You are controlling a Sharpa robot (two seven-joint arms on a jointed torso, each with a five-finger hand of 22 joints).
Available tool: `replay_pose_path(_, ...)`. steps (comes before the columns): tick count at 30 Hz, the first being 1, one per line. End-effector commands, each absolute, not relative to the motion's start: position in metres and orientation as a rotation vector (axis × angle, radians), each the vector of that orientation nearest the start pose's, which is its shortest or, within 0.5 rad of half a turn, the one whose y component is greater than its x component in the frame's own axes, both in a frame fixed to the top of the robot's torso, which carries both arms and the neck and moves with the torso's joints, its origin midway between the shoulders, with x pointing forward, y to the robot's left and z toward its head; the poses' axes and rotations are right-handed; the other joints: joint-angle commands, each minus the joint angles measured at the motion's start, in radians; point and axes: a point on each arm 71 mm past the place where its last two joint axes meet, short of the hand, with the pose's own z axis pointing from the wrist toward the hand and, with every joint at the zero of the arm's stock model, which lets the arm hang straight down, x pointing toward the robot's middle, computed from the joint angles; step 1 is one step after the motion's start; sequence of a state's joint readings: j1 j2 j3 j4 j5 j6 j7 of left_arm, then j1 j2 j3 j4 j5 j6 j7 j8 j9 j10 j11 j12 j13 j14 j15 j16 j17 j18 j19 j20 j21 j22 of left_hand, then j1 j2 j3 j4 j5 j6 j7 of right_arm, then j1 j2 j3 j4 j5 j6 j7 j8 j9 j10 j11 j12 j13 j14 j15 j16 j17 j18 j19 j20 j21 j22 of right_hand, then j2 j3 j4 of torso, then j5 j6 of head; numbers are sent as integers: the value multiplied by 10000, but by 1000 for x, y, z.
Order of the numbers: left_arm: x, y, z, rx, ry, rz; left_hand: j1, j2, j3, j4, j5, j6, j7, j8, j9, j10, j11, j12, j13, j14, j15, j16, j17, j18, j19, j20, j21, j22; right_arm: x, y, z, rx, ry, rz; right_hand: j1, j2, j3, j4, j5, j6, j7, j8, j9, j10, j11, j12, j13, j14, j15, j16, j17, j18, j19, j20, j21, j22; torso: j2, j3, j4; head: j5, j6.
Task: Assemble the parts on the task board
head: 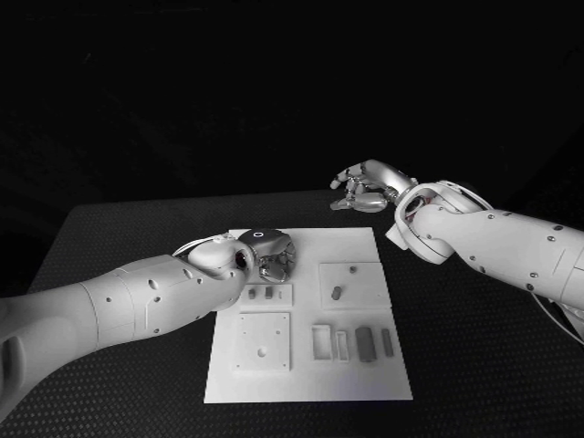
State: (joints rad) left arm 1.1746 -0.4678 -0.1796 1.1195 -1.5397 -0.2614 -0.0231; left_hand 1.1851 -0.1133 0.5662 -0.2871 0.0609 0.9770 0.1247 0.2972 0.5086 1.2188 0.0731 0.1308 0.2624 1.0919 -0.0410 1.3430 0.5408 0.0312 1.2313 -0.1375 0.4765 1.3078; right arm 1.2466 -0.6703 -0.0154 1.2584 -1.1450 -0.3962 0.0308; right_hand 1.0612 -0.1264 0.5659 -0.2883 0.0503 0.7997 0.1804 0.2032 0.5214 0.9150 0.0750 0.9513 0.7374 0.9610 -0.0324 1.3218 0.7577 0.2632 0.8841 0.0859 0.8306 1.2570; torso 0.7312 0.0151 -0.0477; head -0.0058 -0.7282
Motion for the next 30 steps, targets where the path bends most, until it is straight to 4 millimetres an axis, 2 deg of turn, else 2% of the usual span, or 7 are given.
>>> replay_pose_path(1, 513, 113, -274, 4476, 18204, -5939, 7, 154, 81, 9, 31, 123, 12, 75, -13, 81, -30, -29, 2, 52, -7, 49, 12, 798, 62, -15, 52, 210, 544, -189, -162, 1134, 15590, 8077, -6, 14, -12, 5, -9, 6, 58, 3, -16, 62, -6, -59, -11, 58, 9, -57, -6, -31, 11, 88, -46, -9, 3, 2, 4, -13, -6)
replay_pose_path(13, 513, 114, -277, 4856, 18566, -5548, 243, 173, 465, 16, -27, 387, -25, 180, -33, 384, -128, 0, 81, 122, -99, 92, -33, 754, 47, -63, 78, 205, 543, -189, -162, 1142, 15583, 8092, -21, 16, -25, 9, -9, 5, 58, 7, -17, 66, -6, -56, -39, 66, 9, -68, -3, -24, 16, 99, -54, -13, -3, 0, 7, -22, -40)
replay_pose_path(22, 513, 114, -272, 4766, 17871, -5940, 457, 338, 903, 13, -1, 809, -197, 369, 52, 855, -305, 69, 194, 504, -280, 90, -131, 714, 267, -190, 76, 160, 543, -189, -161, 1149, 15574, 8113, -28, 18, -31, 10, -9, 5, 58, 8, -18, 68, -6, -54, -54, 70, 9, -74, -2, -20, 18, 105, -58, -14, -5, -2, 5, -1, -31)
replay_pose_path(30, 512, 118, -269, 4280, 17584, -6211, 397, 364, 1018, 11, -14, 927, -253, 399, 93, 998, -365, 49, 232, 688, -338, 68, -176, 697, 437, -264, 91, 151, 543, -188, -161, 1144, 15570, 8129, -35, 20, -36, 11, -9, 5, 58, 10, -19, 69, -7, -52, -66, 73, 9, -78, 0, -16, 20, 110, -61, -16, 0, -1, 0, 3, -20)
